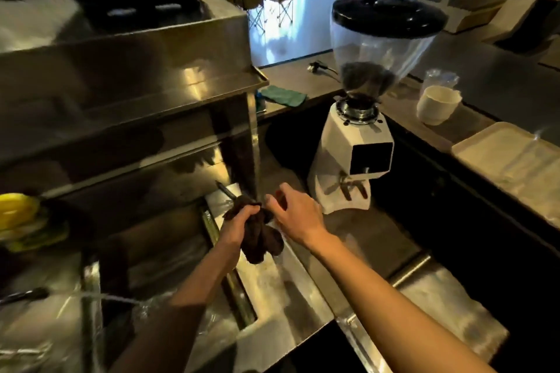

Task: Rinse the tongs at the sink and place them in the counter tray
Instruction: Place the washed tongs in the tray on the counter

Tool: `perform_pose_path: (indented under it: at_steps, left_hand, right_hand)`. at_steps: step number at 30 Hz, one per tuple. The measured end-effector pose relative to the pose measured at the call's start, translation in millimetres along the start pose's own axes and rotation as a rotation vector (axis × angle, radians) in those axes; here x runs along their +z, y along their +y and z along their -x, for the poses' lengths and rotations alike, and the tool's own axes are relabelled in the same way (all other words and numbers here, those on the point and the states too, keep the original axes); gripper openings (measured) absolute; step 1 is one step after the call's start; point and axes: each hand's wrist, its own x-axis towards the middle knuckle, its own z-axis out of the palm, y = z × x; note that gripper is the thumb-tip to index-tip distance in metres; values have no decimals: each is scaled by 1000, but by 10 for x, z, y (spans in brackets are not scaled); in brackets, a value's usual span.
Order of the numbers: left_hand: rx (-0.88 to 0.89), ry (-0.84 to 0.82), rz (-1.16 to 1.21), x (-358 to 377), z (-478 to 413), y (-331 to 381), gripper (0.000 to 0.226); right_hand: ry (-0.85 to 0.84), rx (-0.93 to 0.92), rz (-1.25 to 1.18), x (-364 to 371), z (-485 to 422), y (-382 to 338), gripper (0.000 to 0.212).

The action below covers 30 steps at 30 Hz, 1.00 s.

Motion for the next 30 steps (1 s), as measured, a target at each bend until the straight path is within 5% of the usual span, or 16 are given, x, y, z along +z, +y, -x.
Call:
perform_pose_path:
  at_steps: [2, 11, 21, 30]
  left_hand:
    - [-20, 37, 4, -320, 81, 2, 17]
    - [-151, 81, 181, -1698, 377, -264, 27]
    - [-127, 411, 194, -2574, 522, -665, 18]
    - [-100, 636, 111, -2846, 699, -833, 17]
  right_hand:
    - [-25, -21, -26, 245, 27, -219, 27]
    - [-179, -70, -104, 1360, 277, -883, 23]
    - [-395, -211, -178, 2183, 693, -1284, 16]
    - [-656, -329, -292, 2547, 621, -1472, 52]
